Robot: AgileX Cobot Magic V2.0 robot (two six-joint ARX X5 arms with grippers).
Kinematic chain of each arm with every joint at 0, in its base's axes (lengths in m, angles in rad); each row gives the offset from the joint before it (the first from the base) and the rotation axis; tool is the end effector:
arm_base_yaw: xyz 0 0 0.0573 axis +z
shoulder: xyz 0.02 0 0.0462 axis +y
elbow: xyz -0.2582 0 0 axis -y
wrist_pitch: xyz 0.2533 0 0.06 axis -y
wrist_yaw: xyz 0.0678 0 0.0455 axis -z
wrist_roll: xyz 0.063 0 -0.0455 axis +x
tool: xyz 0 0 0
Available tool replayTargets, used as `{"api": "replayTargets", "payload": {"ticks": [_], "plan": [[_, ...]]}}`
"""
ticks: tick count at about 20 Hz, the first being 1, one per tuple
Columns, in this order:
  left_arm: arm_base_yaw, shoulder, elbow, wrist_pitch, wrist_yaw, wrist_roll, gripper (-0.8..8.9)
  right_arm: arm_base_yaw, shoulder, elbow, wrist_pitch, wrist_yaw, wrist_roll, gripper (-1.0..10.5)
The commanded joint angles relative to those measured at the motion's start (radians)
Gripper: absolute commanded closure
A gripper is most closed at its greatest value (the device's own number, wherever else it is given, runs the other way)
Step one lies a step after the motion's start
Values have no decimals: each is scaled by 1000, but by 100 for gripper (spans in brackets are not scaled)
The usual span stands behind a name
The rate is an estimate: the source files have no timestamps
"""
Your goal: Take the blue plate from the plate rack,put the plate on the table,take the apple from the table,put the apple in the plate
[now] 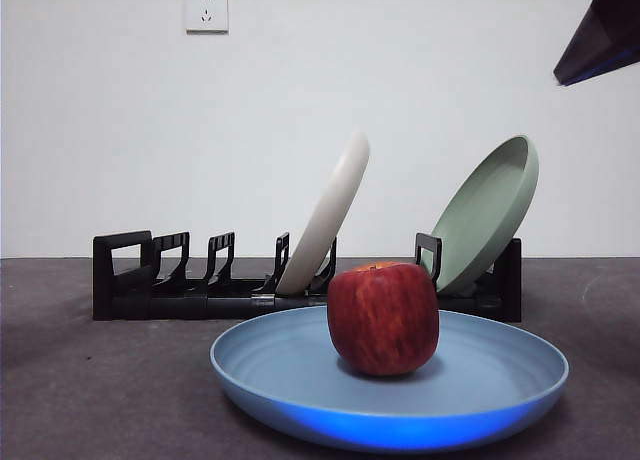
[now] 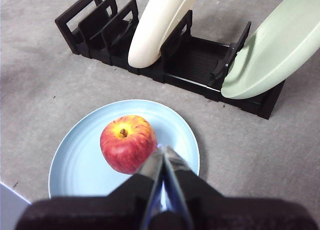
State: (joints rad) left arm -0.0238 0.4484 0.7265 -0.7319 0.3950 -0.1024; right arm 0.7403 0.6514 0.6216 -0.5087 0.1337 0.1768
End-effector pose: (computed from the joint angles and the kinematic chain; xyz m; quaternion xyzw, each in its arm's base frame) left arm 0.1270 -0.0273 0.2875 -0.0902 0.2312 -0.1910 0.9497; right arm 0.1396 0.1162 0.2457 -0.0309 0.2655 0.2655 0.9263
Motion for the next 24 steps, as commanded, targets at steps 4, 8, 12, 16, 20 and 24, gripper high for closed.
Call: {"api": "replayTargets", "payload": {"ticks": [4, 8, 12, 16, 20, 24], "plan": [[29, -77, -52, 140, -93, 186, 817, 0, 0, -3, 3, 3, 12, 946], [93, -204, -290, 445, -142, 215, 817, 0, 0, -3, 3, 3, 12, 946], [142, -317, -536, 594, -182, 230, 817, 0, 0, -3, 3, 3, 12, 946], [155, -383, -671, 611, -264, 230, 817, 0, 0, -3, 3, 3, 12, 946], [156, -443, -723, 568, -264, 230, 817, 0, 0, -3, 3, 3, 12, 946], [156, -447, -723, 552, -262, 230, 817, 0, 0, -3, 3, 3, 12, 946]]}}
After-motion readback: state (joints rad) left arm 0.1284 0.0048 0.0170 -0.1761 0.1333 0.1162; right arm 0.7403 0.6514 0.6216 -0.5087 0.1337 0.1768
